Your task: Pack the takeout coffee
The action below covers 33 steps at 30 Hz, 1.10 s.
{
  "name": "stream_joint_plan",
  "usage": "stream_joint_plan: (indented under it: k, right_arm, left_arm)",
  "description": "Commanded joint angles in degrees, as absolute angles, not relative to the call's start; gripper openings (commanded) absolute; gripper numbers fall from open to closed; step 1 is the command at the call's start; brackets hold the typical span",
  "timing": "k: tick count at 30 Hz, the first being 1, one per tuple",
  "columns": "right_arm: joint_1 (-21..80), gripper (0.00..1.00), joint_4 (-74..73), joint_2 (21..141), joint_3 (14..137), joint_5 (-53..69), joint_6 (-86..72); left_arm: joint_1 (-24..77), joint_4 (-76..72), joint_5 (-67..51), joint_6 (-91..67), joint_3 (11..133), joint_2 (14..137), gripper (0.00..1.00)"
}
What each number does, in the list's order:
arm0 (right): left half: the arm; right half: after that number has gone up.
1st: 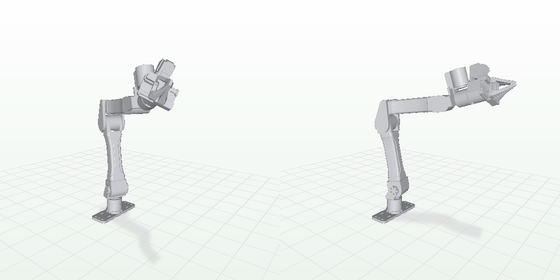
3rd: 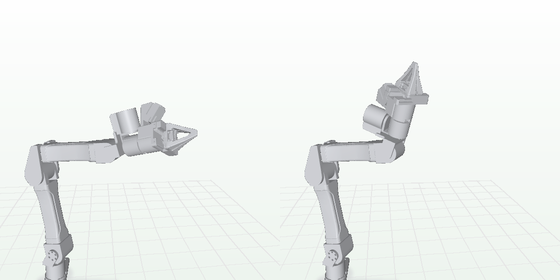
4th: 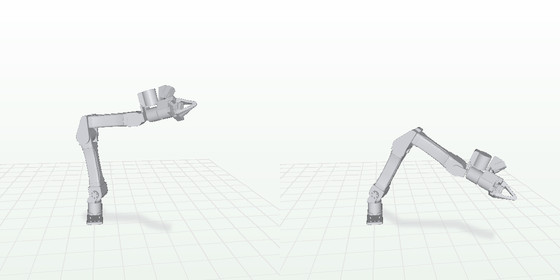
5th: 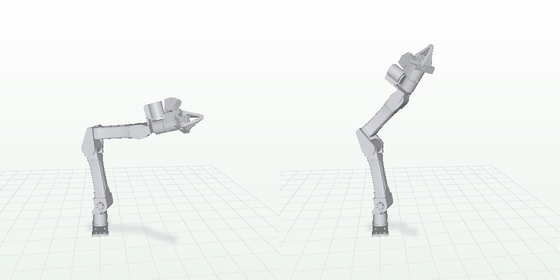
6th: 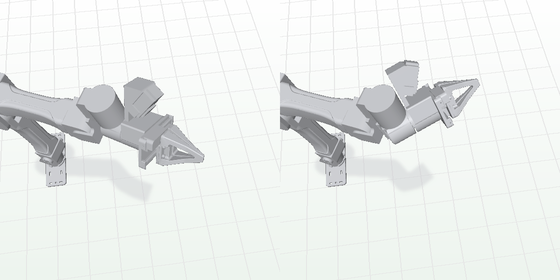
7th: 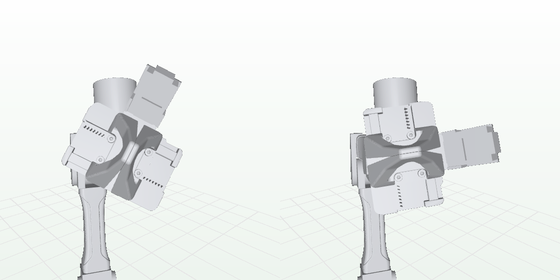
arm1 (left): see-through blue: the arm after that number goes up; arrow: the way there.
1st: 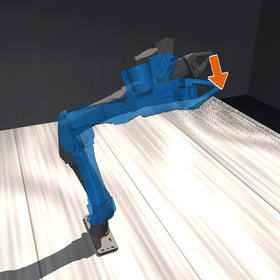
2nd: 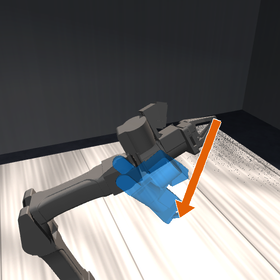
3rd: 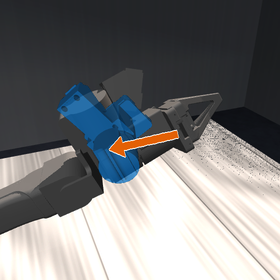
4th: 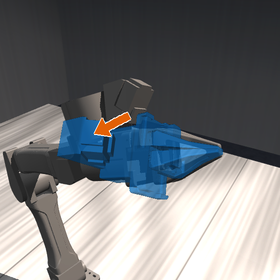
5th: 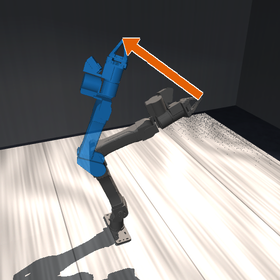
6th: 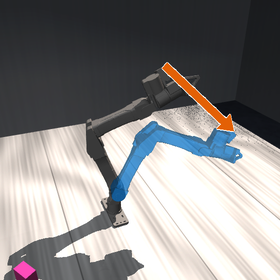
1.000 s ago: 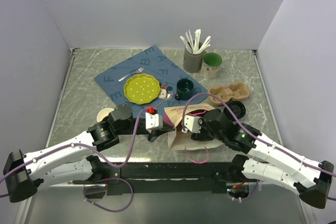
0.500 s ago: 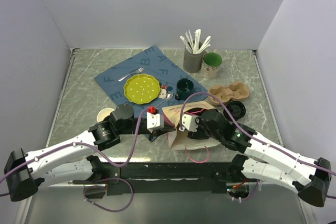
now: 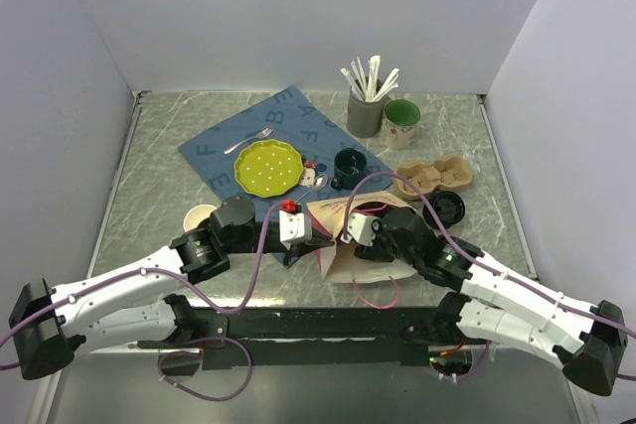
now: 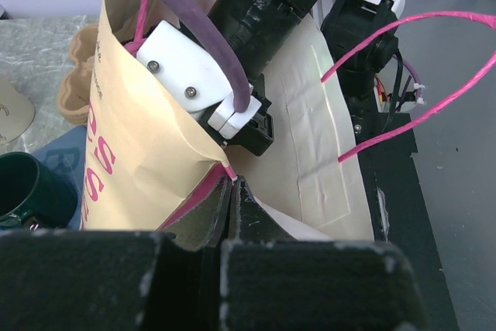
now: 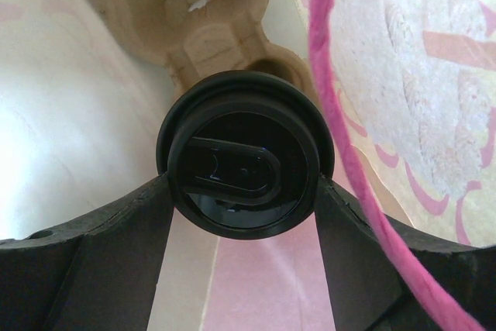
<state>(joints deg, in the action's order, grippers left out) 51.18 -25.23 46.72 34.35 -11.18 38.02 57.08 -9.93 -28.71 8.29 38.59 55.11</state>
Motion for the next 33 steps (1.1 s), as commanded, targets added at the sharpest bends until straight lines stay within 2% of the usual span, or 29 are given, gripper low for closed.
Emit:
stream_joint_plan:
  k: [1, 13, 19, 28, 33]
  right_arm:
    - [49.9, 0.57, -21.2, 45.4, 33.5, -13.4, 33.7]
    - [49.3, 0.57, -20.5, 45.9, 31.7, -13.6, 31.3]
    - [49.2, 0.63, -20.2, 46.0, 30.9, -13.5, 32.2]
    - [49.0, 0.63, -19.2, 46.8, 29.9, -13.1, 32.5]
    - [49.0, 0.67, -18.5, 47.1, 29.1, -13.3, 32.8]
  left_arm:
    - [57.5, -9.9, -31.0, 7.5, 40.1, 56.0, 0.01]
    - [57.5, -10.2, -31.3, 7.1, 40.3, 56.5, 0.01]
    - [57.4, -9.7, -31.5, 7.6, 40.4, 56.7, 0.01]
    - [57.4, -9.5, -31.8, 7.8, 40.6, 57.1, 0.01]
    - [57.4, -9.2, -32.2, 8.0, 40.9, 57.1, 0.01]
